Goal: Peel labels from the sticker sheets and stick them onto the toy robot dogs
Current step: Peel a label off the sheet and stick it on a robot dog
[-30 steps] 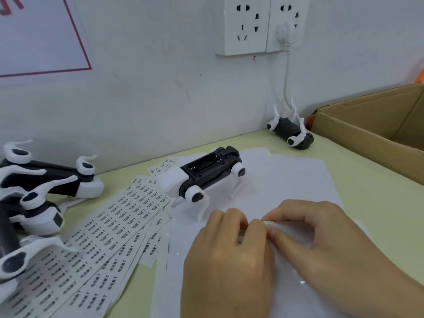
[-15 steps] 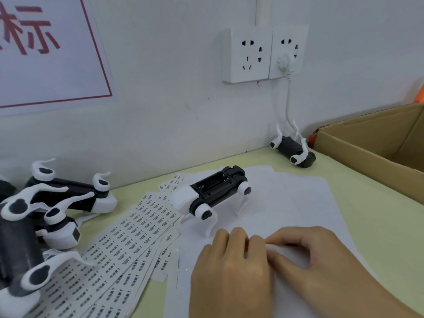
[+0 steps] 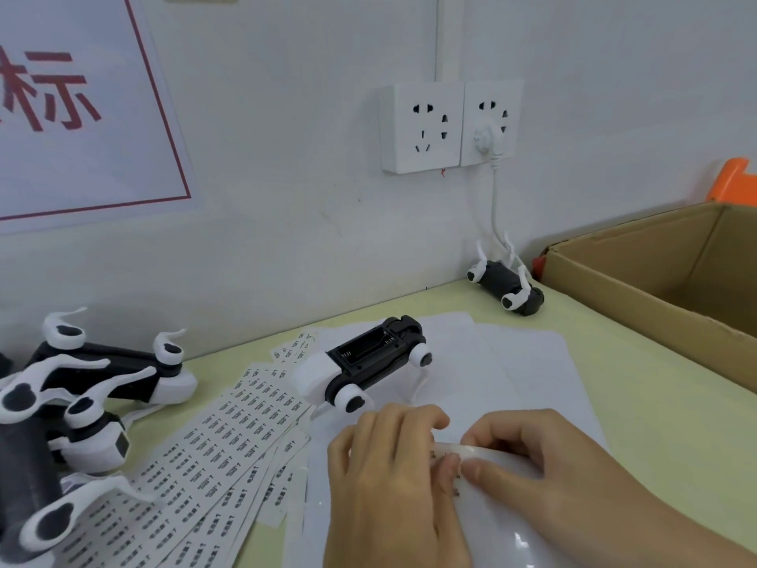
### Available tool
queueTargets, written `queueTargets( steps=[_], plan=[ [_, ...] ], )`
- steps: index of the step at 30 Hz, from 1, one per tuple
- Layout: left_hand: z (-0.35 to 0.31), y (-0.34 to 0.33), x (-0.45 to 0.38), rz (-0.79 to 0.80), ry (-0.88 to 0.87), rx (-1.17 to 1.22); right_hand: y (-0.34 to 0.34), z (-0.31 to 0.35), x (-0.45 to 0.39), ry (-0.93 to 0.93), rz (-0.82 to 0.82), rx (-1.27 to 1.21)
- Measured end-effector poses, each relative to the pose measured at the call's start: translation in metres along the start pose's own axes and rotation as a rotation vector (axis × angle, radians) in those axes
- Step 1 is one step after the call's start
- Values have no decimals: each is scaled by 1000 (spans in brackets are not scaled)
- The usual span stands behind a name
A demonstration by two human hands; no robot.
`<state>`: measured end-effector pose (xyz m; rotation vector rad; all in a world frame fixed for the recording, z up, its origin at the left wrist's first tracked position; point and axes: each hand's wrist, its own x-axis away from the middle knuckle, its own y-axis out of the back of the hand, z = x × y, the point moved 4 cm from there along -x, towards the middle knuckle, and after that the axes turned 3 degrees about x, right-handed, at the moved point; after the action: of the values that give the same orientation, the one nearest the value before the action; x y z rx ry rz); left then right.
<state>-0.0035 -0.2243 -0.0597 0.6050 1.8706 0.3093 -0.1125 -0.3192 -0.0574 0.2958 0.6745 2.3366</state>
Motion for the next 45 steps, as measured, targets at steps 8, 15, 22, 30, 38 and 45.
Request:
queueTargets(
  steps=[8, 15, 22, 30, 38, 45],
  plan=[
    [-2, 1, -2, -88, -53, -33, 2, -4, -1, -15, -47, -46],
    [5, 0, 2, -11, 56, 127, 1, -6, -1, -19, -48, -47],
    [4, -3, 4, -13, 4, 162, 1, -5, 0, -2, -29, -67],
    [2, 0, 3, -31, -11, 120, 5, -2, 1, -18, 77, -101],
    [-3, -3, 3, 110, 30, -64, 10, -2, 1, -9, 26, 44],
    [8, 4, -3, 186, 394, 130, 17, -6, -2, 8, -57, 178]
  ],
)
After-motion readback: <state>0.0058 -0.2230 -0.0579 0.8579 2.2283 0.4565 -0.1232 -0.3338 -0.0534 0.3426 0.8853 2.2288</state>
